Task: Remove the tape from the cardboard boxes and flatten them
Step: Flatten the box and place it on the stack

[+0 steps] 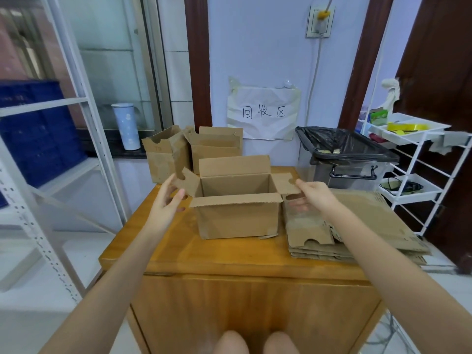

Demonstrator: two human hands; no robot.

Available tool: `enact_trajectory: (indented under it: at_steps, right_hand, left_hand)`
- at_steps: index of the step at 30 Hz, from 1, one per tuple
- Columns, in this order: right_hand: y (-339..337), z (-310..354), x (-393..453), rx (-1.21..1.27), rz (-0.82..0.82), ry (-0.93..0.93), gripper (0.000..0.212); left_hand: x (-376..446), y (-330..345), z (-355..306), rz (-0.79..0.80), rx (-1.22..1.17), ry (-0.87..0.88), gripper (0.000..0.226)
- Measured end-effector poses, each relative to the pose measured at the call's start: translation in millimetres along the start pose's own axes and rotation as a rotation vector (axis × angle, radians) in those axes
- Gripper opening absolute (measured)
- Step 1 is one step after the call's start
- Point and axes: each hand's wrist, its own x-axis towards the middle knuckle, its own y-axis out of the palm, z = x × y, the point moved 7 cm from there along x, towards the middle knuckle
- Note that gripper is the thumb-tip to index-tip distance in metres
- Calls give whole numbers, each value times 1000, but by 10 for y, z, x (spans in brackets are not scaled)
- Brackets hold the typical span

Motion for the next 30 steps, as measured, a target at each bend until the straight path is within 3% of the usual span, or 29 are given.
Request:
enact_trajectory:
  at_steps: [2, 4, 8, 10, 13, 18, 24, 30]
  right_hand:
    - [-11, -58, -18, 218, -16, 22, 44]
    - [-23, -130, -39, 242, -50, 26, 49]
    - [112, -131, -155, -121, 6, -144, 29]
    - [301, -114, -253, -351, 139, -245, 39]
    - [487, -156, -337, -404, 224, -259, 58]
    - [476, 65, -337, -363, 92, -339, 45]
    - [373, 481, -271, -409, -57, -398, 40]
    - [429, 732, -228, -506, -52, -344, 38]
  left_hand:
    - [-22, -9, 23, -17, -82, -36, 59]
    - [-72, -2, 96, -5, -126, -97, 57]
    - [-214, 83, 269, 111, -10, -167, 59]
    - [-275, 159, 304, 132, 18, -195, 65]
    - [-325, 308, 285, 125, 62, -212, 61]
    - [-263, 285, 130, 27, 60, -199, 45]
    - [-86, 139, -280, -70, 111, -134, 43]
    - [170, 68, -467, -21, 322, -189, 27]
